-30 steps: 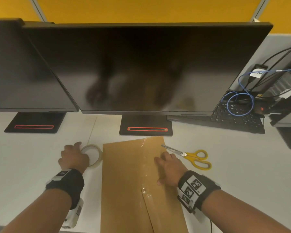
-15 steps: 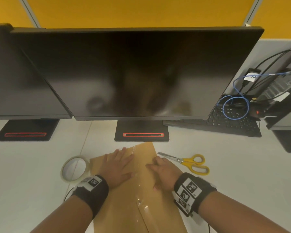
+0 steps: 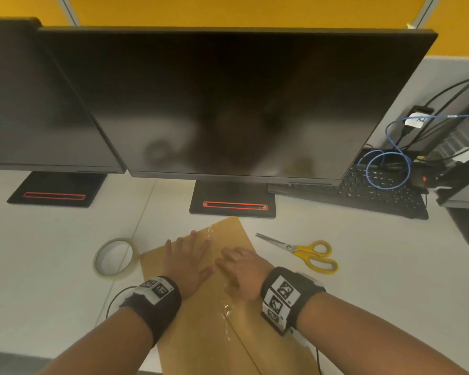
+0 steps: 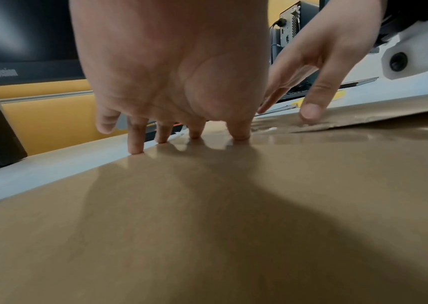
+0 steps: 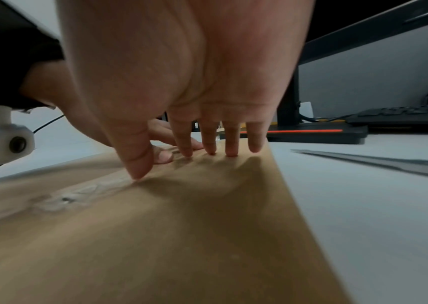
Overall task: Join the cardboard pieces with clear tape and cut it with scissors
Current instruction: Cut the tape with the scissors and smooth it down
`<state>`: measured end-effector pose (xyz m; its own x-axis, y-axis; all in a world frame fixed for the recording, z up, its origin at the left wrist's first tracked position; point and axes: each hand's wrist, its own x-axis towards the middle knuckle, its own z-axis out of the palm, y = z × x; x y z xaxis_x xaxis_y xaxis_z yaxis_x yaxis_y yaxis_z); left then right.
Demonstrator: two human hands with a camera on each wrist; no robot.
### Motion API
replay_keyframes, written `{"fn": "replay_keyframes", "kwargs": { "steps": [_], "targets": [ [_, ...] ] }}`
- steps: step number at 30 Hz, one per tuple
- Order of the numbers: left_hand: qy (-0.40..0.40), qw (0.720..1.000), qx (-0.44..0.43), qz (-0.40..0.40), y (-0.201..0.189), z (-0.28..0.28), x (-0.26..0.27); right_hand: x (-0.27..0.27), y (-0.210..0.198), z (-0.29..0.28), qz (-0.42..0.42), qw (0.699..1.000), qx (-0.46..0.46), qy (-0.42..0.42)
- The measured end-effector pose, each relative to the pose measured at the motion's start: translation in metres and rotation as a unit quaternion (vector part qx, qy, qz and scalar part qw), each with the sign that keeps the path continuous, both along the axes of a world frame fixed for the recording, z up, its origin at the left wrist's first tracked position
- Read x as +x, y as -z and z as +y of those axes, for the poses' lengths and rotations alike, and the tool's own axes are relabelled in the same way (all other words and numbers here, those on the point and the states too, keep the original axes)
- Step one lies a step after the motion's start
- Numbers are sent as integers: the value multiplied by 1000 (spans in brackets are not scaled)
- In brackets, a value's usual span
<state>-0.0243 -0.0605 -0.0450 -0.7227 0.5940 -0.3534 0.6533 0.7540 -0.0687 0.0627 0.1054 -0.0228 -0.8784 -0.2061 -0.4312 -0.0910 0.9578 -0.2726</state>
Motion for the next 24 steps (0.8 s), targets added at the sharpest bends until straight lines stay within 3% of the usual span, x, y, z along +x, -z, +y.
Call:
{"fn": "replay_keyframes", "kwargs": {
  "steps": [9, 12, 15, 18, 24],
  "targets": [
    [-54, 997, -46, 19, -13, 1, 26, -2, -3, -6, -52, 999, 11, -4],
    [-35, 997, -59, 26, -14, 1, 30, -7, -4, -8, -81, 996, 34, -25],
    [20, 999, -46, -13, -3, -2, 26, -8, -3, -10, -80, 994, 49, -60],
    [14, 998, -22, -60, 1, -7, 20, -8, -4, -7, -78, 993, 52, -76],
    [7, 995, -55, -87, -5, -4, 13, -1, -7, 10, -78, 991, 28, -107]
  ]
}}
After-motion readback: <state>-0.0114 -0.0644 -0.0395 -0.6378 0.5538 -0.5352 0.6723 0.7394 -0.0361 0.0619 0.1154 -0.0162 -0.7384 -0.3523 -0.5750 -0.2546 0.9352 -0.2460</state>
